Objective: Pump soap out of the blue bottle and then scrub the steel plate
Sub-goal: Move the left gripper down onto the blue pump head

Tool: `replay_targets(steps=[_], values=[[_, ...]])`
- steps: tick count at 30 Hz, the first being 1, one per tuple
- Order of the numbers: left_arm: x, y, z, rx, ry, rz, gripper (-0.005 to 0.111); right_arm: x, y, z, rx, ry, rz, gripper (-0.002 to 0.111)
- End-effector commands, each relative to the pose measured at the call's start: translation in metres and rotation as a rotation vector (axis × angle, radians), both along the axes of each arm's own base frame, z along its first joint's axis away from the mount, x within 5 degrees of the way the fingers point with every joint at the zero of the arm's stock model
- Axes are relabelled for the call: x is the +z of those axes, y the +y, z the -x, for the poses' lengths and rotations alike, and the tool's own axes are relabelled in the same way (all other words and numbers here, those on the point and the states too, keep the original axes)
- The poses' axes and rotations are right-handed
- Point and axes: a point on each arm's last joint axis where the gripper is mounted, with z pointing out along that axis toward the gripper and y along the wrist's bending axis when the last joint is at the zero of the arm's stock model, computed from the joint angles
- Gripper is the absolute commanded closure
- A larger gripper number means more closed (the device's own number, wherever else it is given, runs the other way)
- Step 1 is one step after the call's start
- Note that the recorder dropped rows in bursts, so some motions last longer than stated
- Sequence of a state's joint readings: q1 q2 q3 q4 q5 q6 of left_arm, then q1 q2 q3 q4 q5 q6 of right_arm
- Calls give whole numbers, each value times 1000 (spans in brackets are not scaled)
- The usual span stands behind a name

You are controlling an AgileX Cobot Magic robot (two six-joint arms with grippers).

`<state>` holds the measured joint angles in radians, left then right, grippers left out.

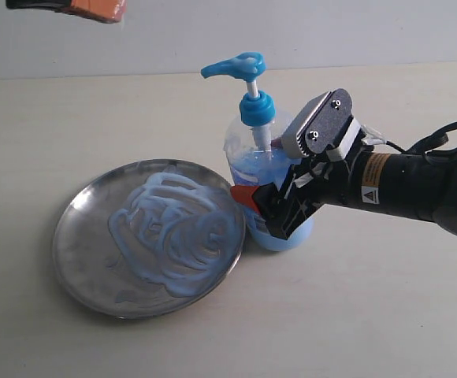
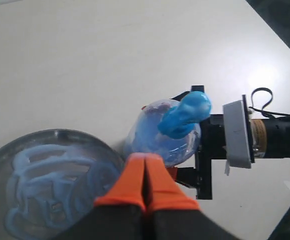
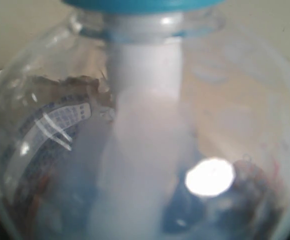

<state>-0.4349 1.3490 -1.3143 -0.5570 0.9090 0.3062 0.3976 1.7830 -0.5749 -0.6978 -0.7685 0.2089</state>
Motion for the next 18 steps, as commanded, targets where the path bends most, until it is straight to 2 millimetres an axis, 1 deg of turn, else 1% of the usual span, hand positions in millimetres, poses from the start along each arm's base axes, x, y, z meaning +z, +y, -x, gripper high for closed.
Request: replay_targets(steps=[1,2,3,4,5,9,12,18], values=[[2,-26,-5,-93,10,-11,107,8,3,-3,15,-44,-37,108],[2,-33,-7,-107,13,-11,107,8,3,-3,15,-44,-37,108],[1,-45,-11,-133,18,-13,107,8,3,-3,15,-44,-37,108],[2,-49,-12,-144,14,-11,107,8,3,-3,15,-44,-37,108],[2,-61,-15,-171,11,-9,107,8,3,-3,15,-44,-37,108],[-1,-84,-25,-215,14,-19,107,8,3,-3,15,-44,-37,108],[-10,-92,-31,-230,46,-40,107,8,3,-3,15,-44,-37,108],[-22,-97,-37,-222,96,-53,107,8,3,-3,14,-42,-38,108]])
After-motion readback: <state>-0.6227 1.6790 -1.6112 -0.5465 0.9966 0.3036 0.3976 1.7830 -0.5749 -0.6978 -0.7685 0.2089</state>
